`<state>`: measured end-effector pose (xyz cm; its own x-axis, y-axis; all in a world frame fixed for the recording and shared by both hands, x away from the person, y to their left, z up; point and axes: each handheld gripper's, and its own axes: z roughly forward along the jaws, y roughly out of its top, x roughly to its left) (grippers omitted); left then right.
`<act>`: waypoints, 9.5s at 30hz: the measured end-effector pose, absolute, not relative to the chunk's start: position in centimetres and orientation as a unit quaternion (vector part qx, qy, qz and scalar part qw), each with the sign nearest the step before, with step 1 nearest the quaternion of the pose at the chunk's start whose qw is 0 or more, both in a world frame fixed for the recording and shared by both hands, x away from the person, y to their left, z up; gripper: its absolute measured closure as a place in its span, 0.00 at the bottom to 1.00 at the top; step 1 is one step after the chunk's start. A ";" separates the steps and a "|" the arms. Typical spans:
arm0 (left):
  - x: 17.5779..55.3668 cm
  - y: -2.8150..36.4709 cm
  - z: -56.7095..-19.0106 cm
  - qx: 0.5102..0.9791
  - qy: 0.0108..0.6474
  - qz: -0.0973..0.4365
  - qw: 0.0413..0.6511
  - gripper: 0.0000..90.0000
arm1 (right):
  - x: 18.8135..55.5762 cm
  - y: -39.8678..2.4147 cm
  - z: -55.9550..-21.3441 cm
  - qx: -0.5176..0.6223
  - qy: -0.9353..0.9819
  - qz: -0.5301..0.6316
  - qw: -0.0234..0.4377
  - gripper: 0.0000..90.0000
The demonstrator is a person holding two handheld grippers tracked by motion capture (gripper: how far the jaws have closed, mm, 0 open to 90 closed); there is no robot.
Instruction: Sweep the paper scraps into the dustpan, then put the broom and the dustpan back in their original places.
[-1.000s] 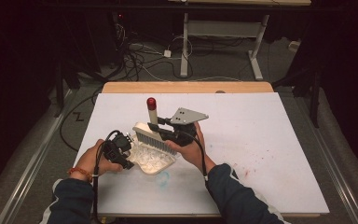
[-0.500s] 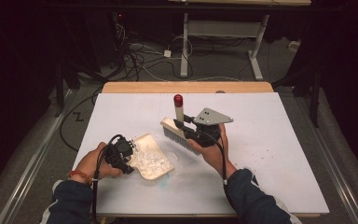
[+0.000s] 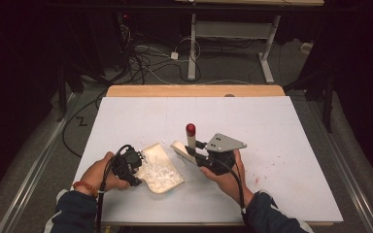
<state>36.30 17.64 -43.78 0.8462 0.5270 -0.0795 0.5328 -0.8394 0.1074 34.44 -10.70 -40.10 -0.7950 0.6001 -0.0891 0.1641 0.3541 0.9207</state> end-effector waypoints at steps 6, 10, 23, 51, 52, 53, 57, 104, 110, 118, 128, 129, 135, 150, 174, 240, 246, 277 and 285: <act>36.2 17.2 -43.9 0.960 0.274 -0.020 0.061 0.70 | 33.4 -8.6 -40.0 0.230 0.795 0.537 0.166 0.79; 36.1 17.4 -43.9 0.959 0.275 -0.021 0.065 0.70 | 32.8 -7.7 -39.5 0.211 0.795 0.551 0.143 0.79; 36.1 17.6 -44.0 0.956 0.283 -0.027 0.077 0.70 | 33.7 -9.5 -37.6 0.207 0.777 0.559 0.202 0.79; 37.2 20.1 -44.1 0.938 0.330 -0.032 0.101 0.70 | 43.2 -4.6 -40.4 0.234 0.783 0.531 0.223 0.79; 37.2 20.0 -44.1 0.938 0.330 -0.031 0.099 0.70 | 42.9 -4.5 -40.4 0.230 0.788 0.530 0.215 0.79; 37.2 20.0 -44.1 0.938 0.331 -0.031 0.099 0.70 | 42.5 -4.4 -40.4 0.223 0.793 0.527 0.208 0.79; 37.1 19.8 -44.0 0.938 0.332 -0.029 0.095 0.70 | 40.9 -4.3 -40.1 0.199 0.802 0.534 0.179 0.79; 31.5 19.5 -43.4 0.979 0.204 -0.026 0.017 0.70 | 31.5 -17.2 -37.2 0.171 0.840 0.506 0.093 0.79; 31.2 18.7 -43.6 0.981 0.194 -0.026 0.010 0.70 | 30.5 -17.5 -36.8 0.145 0.855 0.496 0.050 0.79; 31.6 18.0 -43.8 0.981 0.190 -0.025 0.007 0.70 | 30.4 -15.2 -37.6 0.128 0.862 0.489 0.033 0.79; 32.0 17.8 -43.7 0.981 0.192 -0.027 0.017 0.70 | 31.4 -11.8 -38.1 0.124 0.845 0.516 0.062 0.79; 32.1 17.8 -43.7 0.980 0.195 -0.027 0.020 0.70 | 31.4 -11.7 -38.1 0.121 0.842 0.521 0.068 0.79; 32.6 17.7 -43.9 0.979 0.202 -0.030 0.031 0.70 | 31.4 -11.0 -37.6 0.114 0.826 0.547 0.081 0.79; 32.8 17.2 -43.9 0.978 0.204 -0.025 0.027 0.70 | 31.1 -15.8 -36.4 0.142 0.857 0.487 0.087 0.79; 33.3 16.7 -44.0 0.969 0.236 -0.019 0.065 0.70 | 31.2 -14.4 -36.3 0.142 0.825 0.541 0.086 0.79; 36.2 23.9 -45.0 0.833 0.514 0.053 0.196 0.68 | 35.0 -29.0 -36.3 0.266 0.857 0.439 0.058 0.79; 35.1 22.3 -45.2 0.829 0.523 0.053 0.189 0.48 | 36.8 -29.1 -36.5 0.279 0.860 0.421 0.072 0.78; 30.7 18.8 -41.3 0.836 0.322 0.267 0.354 0.19 | 41.9 -26.4 -38.4 0.359 0.806 0.357 0.307 0.41; 31.0 19.1 -41.9 0.820 0.307 0.295 0.383 0.19 | 38.5 -26.8 -37.8 0.338 0.770 0.431 0.329 0.34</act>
